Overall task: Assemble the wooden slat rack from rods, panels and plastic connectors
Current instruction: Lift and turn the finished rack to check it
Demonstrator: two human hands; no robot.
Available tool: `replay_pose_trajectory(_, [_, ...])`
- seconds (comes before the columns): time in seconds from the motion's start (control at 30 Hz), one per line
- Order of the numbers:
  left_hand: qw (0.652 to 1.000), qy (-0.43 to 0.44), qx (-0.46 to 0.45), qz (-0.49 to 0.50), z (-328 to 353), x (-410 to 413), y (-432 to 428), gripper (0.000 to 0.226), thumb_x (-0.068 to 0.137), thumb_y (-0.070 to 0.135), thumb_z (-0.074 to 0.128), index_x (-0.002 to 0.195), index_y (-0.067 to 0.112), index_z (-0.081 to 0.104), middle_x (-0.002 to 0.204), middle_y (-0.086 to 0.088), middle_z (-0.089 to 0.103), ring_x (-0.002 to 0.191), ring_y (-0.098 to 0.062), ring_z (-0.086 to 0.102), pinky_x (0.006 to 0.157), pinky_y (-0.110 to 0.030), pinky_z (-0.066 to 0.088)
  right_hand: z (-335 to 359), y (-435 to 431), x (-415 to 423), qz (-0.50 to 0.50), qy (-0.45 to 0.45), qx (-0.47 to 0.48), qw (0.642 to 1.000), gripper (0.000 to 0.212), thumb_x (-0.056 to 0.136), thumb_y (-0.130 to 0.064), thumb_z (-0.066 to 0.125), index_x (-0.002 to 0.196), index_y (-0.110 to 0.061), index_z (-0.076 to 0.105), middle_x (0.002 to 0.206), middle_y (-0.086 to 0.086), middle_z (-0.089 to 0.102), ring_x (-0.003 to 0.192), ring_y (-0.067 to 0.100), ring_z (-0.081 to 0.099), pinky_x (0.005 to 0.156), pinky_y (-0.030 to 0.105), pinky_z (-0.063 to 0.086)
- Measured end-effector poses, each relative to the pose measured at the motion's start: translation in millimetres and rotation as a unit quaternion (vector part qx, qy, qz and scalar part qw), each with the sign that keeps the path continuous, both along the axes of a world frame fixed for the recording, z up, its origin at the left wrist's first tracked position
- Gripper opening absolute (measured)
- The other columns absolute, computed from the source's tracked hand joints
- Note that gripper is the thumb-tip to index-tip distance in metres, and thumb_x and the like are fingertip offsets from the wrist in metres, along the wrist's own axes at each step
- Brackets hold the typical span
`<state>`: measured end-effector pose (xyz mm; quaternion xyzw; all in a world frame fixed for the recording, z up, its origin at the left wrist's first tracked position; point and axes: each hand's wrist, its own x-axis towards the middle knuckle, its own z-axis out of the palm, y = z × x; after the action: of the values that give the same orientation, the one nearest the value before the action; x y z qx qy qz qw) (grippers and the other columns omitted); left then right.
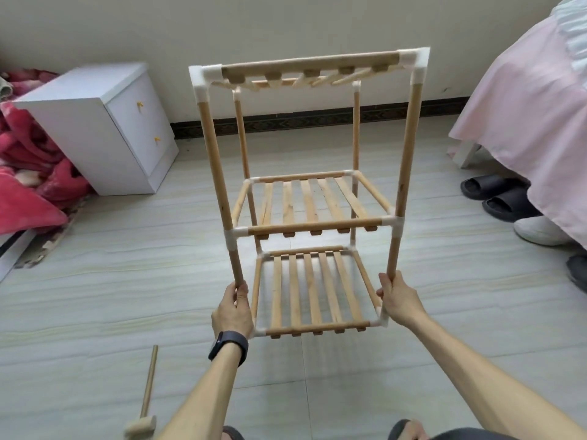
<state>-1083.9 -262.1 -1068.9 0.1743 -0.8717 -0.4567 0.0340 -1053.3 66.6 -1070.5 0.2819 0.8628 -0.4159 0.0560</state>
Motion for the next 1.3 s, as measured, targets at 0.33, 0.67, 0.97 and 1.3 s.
replay_pose_trajectory(0.33, [0.996, -0.083, -0.003, -0.014, -58, 11, -5, 0.034, 0.103, 0.053, 0.031, 0.099, 0.031, 0.056, 0.082, 0.004, 0.063, 0.073, -0.019, 0.054, 0.065, -0.034, 0.04, -62, 4, -1, 0.016, -0.075, -0.005, 0.997, 0.04, 0.109, -0.042, 0.028, 0.134, -0.014, 0.044, 0.125, 0.013, 0.066, 0.11, 0.037, 0.058, 0.08, 0.039, 0.04])
replay_pose_trajectory(0.67, [0.987, -0.149, -0.044, -0.046, -68, 14, -18, 0.032, 0.103, 0.051, 0.033, 0.117, 0.037, 0.058, 0.107, -0.005, 0.068, 0.103, -0.032, 0.059, 0.08, -0.037, 0.046, -68, 0, 10, 0.06, -0.113, 0.02, 0.992, 0.049, 0.108, -0.044, 0.03, 0.145, -0.014, 0.042, 0.14, 0.012, 0.059, 0.125, 0.041, 0.054, 0.085, 0.038, 0.038])
replay_pose_trajectory(0.97, [0.894, -0.322, -0.186, -0.249, 28, 1, -52, 0.042, 0.1, 0.041, 0.044, 0.14, 0.026, 0.044, 0.132, -0.007, 0.057, 0.117, -0.028, 0.057, 0.093, -0.034, 0.046, 31, -18, 51, 0.292, -0.15, 0.179, 0.928, 0.042, 0.104, -0.039, 0.046, 0.14, -0.019, 0.054, 0.147, 0.006, 0.052, 0.132, 0.026, 0.051, 0.106, 0.034, 0.043])
replay_pose_trajectory(1.3, [0.979, -0.094, -0.084, -0.159, 254, -64, -77, 0.039, 0.107, 0.045, 0.028, 0.116, 0.018, 0.055, 0.107, -0.003, 0.067, 0.087, -0.019, 0.062, 0.066, -0.03, 0.044, 304, -37, 51, 0.365, 0.083, 0.055, 0.926, 0.022, 0.101, -0.041, 0.055, 0.118, -0.033, 0.066, 0.109, -0.012, 0.07, 0.1, 0.003, 0.068, 0.084, 0.022, 0.055])
